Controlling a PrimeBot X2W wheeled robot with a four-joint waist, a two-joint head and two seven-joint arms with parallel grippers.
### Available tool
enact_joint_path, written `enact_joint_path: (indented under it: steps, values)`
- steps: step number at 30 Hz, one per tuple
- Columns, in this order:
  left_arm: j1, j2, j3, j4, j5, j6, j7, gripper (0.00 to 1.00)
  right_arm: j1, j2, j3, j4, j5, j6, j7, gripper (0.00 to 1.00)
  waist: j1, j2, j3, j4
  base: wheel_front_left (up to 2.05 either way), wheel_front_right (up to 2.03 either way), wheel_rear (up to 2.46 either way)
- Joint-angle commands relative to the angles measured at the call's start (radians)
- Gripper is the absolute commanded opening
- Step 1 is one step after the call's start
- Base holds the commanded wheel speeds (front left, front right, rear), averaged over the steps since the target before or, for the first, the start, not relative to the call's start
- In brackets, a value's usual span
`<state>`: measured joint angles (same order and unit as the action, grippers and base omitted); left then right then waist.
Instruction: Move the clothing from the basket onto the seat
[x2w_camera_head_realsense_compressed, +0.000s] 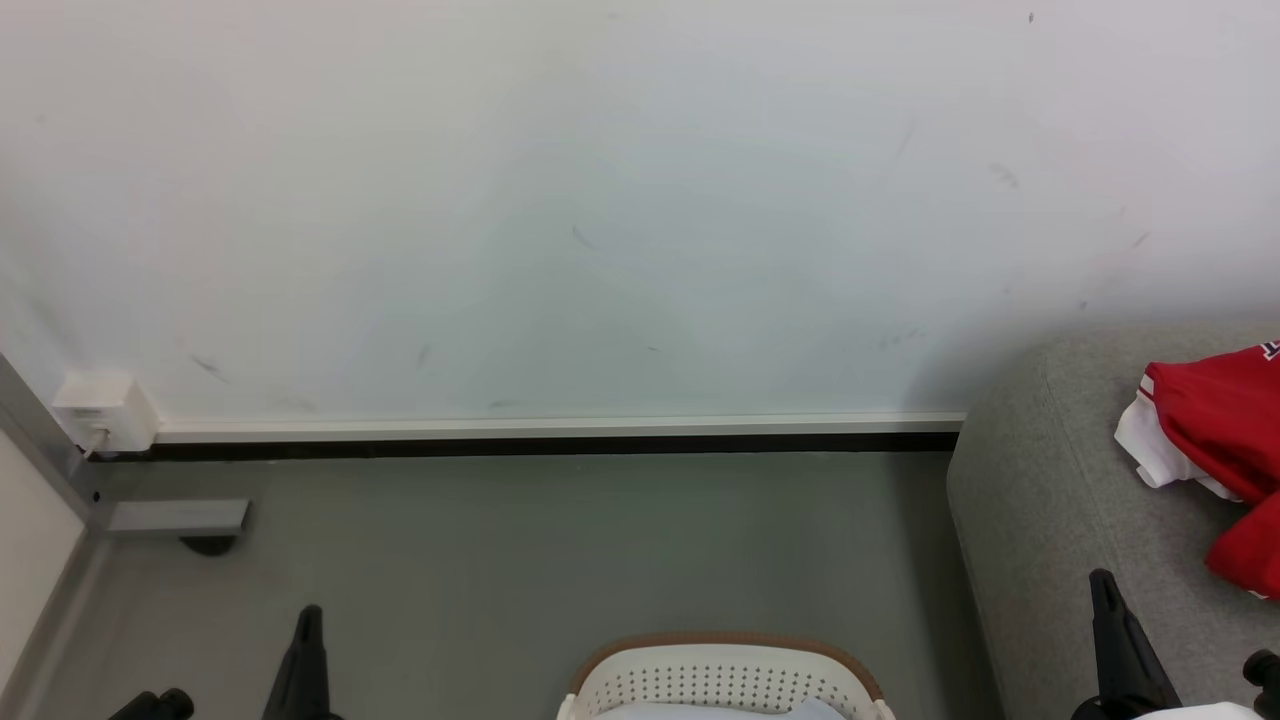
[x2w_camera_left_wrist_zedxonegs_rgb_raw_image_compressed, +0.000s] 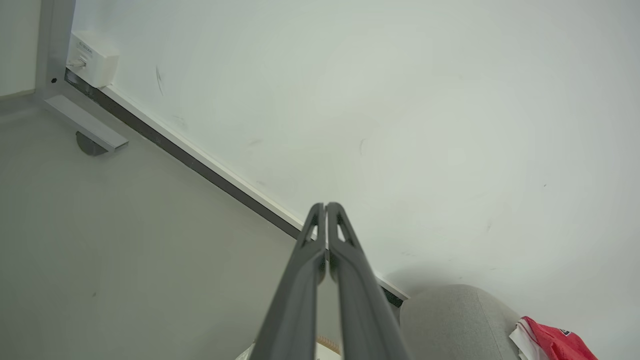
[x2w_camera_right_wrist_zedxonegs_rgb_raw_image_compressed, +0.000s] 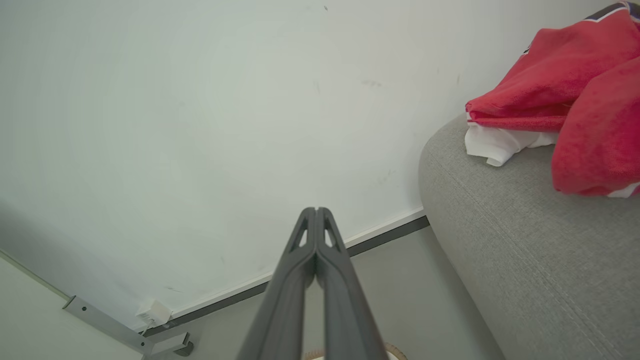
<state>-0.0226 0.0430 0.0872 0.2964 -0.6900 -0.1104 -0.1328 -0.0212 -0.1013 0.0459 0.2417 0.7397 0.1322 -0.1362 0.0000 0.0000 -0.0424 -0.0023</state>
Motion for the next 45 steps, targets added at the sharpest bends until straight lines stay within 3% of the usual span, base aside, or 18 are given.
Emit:
enact_joint_path:
  steps: [1, 45]
  values:
    - [-0.028, 0.007, 0.005, -0.02, -0.045, 0.005, 0.01, 0.0, -0.035, -0.003, -0.012, -0.01, 0.041, -0.001, 0.01, 0.0, 0.0, 0.0, 0.001, 0.0, 0.0, 0.0, 0.0]
    - [-0.064, 0.009, 0.019, -0.07, -0.536, 0.02, 0.144, 0.0, -0.076, 0.017, -0.084, 0.003, 0.518, -0.002, 0.135, 0.0, 0.0, 0.0, 0.019, 0.001, 0.0, 0.0, 0.0]
